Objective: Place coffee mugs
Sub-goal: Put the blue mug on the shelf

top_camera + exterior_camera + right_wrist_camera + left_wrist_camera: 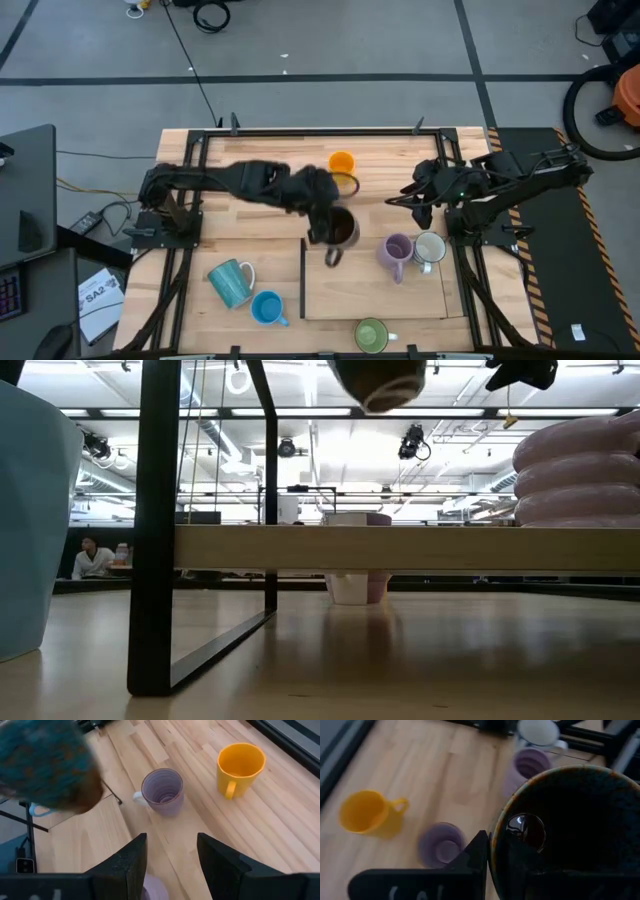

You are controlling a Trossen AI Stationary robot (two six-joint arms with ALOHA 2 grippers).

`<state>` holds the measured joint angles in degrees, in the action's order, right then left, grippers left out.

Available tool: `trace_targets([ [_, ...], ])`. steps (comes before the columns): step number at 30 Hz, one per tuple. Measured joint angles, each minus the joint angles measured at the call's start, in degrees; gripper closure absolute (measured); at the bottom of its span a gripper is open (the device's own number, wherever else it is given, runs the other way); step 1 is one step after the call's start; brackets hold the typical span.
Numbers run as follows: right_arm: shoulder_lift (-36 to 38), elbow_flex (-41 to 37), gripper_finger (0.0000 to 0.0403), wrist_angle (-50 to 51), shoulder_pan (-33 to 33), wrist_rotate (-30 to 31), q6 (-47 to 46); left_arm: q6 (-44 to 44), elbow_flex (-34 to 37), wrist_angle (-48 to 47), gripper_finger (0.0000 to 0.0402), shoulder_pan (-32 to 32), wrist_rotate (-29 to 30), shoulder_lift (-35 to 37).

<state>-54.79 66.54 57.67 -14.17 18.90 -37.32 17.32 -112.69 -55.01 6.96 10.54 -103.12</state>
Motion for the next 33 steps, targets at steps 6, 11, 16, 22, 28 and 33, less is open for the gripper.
trace_targets([
  [6,-0.82,0.00,0.0224,-0.24,0.00,0.08,0.00,1.96,0.54,0.97,0.0360,5.75,0.09,-0.08],
  [11,-1.38,0.00,0.0224,-0.72,0.00,-0.09,0.00,3.42,0.73,1.13,0.0360,8.64,0.13,-0.17],
  [16,-1.67,0.02,0.0224,-1.10,0.00,-0.47,0.00,4.59,0.73,1.05,0.0360,10.22,0.16,-0.72],
  [22,-2.32,0.02,0.0224,-1.41,0.00,-0.52,0.00,4.59,0.73,1.64,0.0360,10.32,-0.32,-2.77],
  [28,-2.79,0.02,0.0224,-1.61,0.00,-0.52,0.00,4.55,0.73,3.01,0.0360,9.12,-0.31,-5.36],
  [33,-3.32,0.02,0.0224,-1.52,0.00,-0.55,0.00,3.34,0.73,4.12,0.0360,7.36,-0.05,-7.34],
])
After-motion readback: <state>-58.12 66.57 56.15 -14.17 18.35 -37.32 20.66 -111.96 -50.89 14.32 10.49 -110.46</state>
